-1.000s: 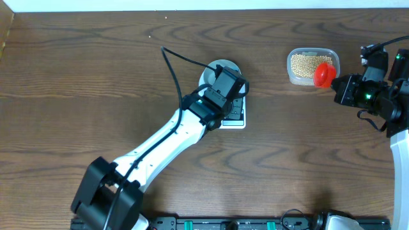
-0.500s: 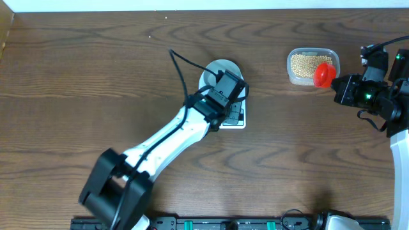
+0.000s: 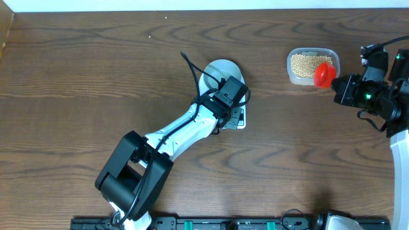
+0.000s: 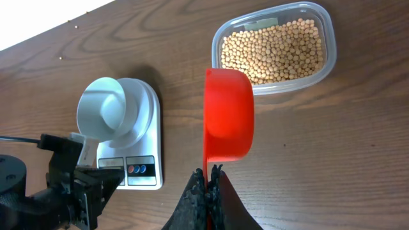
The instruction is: Scoop item into bowl and weigh 50g on scale
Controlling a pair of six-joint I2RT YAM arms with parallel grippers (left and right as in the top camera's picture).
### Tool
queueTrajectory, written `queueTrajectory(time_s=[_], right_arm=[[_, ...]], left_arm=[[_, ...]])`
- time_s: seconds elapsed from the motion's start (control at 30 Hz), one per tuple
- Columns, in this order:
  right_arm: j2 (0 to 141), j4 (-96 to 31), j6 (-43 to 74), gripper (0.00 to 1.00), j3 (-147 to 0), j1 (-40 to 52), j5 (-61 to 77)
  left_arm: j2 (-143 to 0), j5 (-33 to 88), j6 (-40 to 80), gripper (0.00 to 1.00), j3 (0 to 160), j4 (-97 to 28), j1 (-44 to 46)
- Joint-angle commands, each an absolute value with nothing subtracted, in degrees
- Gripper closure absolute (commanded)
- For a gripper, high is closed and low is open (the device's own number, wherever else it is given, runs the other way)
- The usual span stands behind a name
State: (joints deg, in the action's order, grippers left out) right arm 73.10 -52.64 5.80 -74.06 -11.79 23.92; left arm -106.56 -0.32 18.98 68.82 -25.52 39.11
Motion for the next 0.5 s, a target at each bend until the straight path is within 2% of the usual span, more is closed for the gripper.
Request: queueTrajectory(time_s=[0.0,0.47], right_arm=[[72.6,-52.5,5.1,0.99,-75.0,-12.0,23.9],[72.7,-52.8,5.0,0.99,-75.0,-12.0,23.9]], left_arm=[[-107.5,-0.5,17.6,0.93,68.3,-24.3,39.2],[-110.2,-0.6,17.6,0.93,68.3,-22.6,39.2]])
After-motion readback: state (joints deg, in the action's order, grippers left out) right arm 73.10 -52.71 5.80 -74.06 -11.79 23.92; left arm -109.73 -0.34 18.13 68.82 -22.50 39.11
